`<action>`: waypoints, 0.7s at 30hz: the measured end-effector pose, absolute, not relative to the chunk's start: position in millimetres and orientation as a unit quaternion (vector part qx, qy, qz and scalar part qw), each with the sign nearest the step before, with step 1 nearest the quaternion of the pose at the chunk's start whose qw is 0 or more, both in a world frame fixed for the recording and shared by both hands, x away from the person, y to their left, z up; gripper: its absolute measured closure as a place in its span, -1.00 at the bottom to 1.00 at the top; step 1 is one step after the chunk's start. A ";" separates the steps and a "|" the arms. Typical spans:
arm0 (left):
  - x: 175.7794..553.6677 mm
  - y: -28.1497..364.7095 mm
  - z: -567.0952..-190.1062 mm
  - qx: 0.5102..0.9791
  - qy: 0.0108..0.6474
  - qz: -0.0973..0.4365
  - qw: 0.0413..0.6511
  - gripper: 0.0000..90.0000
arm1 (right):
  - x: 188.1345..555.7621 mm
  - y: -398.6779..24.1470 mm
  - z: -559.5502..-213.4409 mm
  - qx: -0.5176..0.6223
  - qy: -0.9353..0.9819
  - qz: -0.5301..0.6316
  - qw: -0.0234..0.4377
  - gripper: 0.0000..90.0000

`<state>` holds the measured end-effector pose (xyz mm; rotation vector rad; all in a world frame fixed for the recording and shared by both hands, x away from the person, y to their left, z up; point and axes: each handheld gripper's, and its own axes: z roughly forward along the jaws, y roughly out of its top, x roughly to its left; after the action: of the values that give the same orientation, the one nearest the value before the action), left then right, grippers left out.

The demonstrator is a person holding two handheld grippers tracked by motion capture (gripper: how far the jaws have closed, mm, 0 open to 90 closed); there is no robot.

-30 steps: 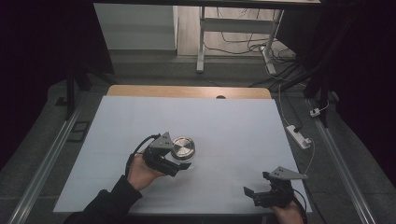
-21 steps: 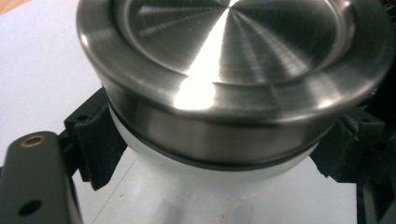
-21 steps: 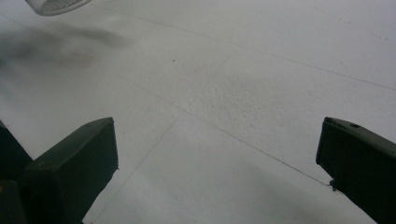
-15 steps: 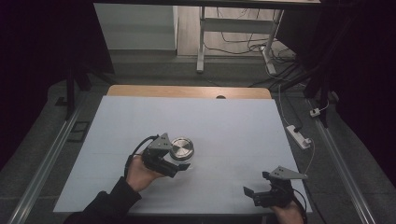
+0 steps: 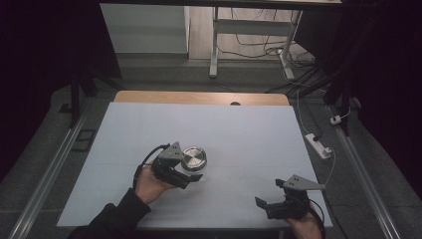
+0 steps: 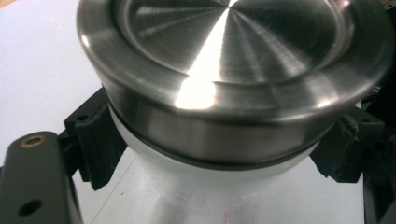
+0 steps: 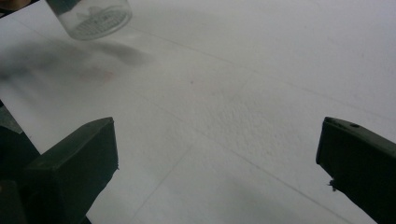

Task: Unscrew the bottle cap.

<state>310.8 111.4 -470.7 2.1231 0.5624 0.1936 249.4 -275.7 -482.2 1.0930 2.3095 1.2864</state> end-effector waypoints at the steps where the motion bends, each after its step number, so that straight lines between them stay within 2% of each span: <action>1: 311.0 111.3 -471.0 0.859 0.228 0.078 0.451 -0.66 | 249.8 -273.9 -481.1 0.376 0.799 0.448 0.141 -1.00; 21: 313.0 112.5 -472.2 0.859 0.229 0.081 0.450 -0.65 | 262.7 -229.6 -461.3 0.301 0.827 0.461 0.111 -1.00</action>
<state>313.0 112.5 -472.2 2.1242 0.5668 0.1996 262.7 -229.6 -461.3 0.8843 2.4303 1.3550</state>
